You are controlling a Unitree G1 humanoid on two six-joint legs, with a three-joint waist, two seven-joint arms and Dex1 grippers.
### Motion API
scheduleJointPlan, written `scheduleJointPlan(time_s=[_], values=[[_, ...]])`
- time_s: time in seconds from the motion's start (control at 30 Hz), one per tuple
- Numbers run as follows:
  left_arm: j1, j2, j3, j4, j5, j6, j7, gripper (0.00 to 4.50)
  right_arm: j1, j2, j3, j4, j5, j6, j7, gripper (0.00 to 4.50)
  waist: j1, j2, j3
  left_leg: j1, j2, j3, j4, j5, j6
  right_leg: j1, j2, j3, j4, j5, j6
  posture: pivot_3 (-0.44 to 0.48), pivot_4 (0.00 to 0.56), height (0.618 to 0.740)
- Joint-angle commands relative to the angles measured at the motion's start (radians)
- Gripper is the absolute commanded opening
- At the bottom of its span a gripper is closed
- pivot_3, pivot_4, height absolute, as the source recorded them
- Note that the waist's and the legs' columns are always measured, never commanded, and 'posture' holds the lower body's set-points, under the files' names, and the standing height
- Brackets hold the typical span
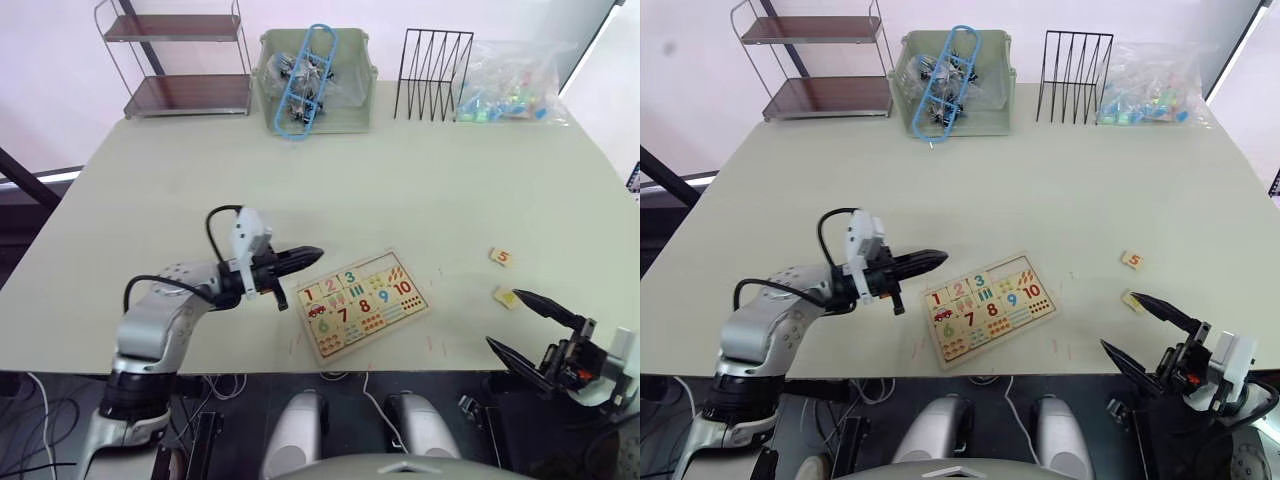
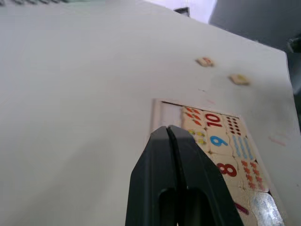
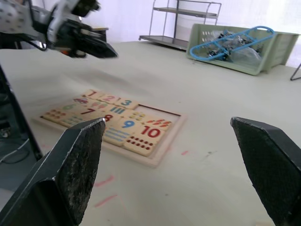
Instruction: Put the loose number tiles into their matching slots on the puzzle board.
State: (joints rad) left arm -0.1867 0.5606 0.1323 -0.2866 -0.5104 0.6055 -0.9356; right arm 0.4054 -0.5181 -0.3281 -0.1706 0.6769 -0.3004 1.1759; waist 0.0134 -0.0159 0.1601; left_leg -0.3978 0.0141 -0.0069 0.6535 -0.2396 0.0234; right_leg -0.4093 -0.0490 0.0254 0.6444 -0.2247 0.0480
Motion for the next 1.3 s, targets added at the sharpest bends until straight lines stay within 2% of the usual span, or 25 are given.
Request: scheduleJointPlan(time_s=[0.03,0.17,0.2,0.23,0.3,0.6,0.83,1.3], values=[[0.056,0.007,0.083,-0.068,-0.064,0.008,0.032,0.88,0.001,-0.025,-0.059,0.027,0.021,0.009,0.014,4.5,0.0,0.0,0.0,0.0,0.001,0.0,0.0,0.0,0.0,0.0,0.0,0.001,0.0,0.0,0.0,0.0,0.15,0.74],[0.145,0.016,0.158,-0.056,-0.085,-0.04,0.029,2.69,-0.031,-0.034,-0.088,0.082,0.004,0.026,-0.014,4.5,-0.001,0.0,0.0,0.0,0.001,0.002,0.0,0.0,0.0,0.0,0.0,0.0,0.0,-0.001,-0.002,0.0,0.15,0.74],[0.169,0.022,0.178,-0.05,-0.094,-0.054,0.012,3.35,-0.04,-0.038,-0.094,0.1,-0.006,0.029,-0.021,4.5,-0.001,0.0,0.0,0.001,0.001,0.003,0.0,0.0,0.0,0.0,0.0,0.0,0.0,-0.001,-0.002,0.0,0.15,0.74],[0.192,0.025,0.192,-0.052,-0.1,-0.064,0.002,3.58,-0.048,-0.046,-0.101,0.123,-0.013,0.029,-0.02,4.5,-0.001,0.0,0.0,0.001,0.001,0.003,0.0,0.0,0.0,0.0,0.0,0.0,0.0,-0.001,-0.002,0.0,0.15,0.74],[0.23,0.028,0.208,-0.051,-0.102,-0.094,-0.012,4.43,-0.065,-0.061,-0.116,0.169,-0.02,0.025,-0.011,4.5,-0.004,0.0,0.0,0.001,0.001,0.004,0.0,0.0,0.0,0.0,0.0,0.001,0.0,-0.001,-0.002,0.0,0.15,0.74],[0.384,0.087,0.305,0.067,-0.071,-0.293,-0.135,4.49,-0.112,-0.134,-0.159,0.329,-0.053,0.031,0.041,4.5,-0.002,0.0,0.0,0.001,0.001,0.006,0.0,0.0,0.0,0.0,0.0,0.001,-0.001,-0.001,-0.002,0.0,0.15,0.74],[0.441,0.117,0.351,0.204,-0.058,-0.429,-0.216,4.49,-0.138,-0.178,-0.183,0.352,-0.073,0.096,-0.02,4.5,-0.003,0.0,0.0,0.001,0.003,0.006,0.0,0.0,0.0,0.0,0.0,0.001,-0.001,-0.001,-0.002,0.0,0.15,0.74],[0.448,0.135,0.361,0.245,-0.073,-0.481,-0.241,4.49,-0.113,-0.19,-0.205,0.382,-0.075,0.122,0.013,4.5,-0.002,-0.001,0.0,0.001,0.003,0.006,-0.001,0.0,0.0,0.0,0.0,0.001,-0.001,-0.001,-0.001,0.0,0.15,0.74]])
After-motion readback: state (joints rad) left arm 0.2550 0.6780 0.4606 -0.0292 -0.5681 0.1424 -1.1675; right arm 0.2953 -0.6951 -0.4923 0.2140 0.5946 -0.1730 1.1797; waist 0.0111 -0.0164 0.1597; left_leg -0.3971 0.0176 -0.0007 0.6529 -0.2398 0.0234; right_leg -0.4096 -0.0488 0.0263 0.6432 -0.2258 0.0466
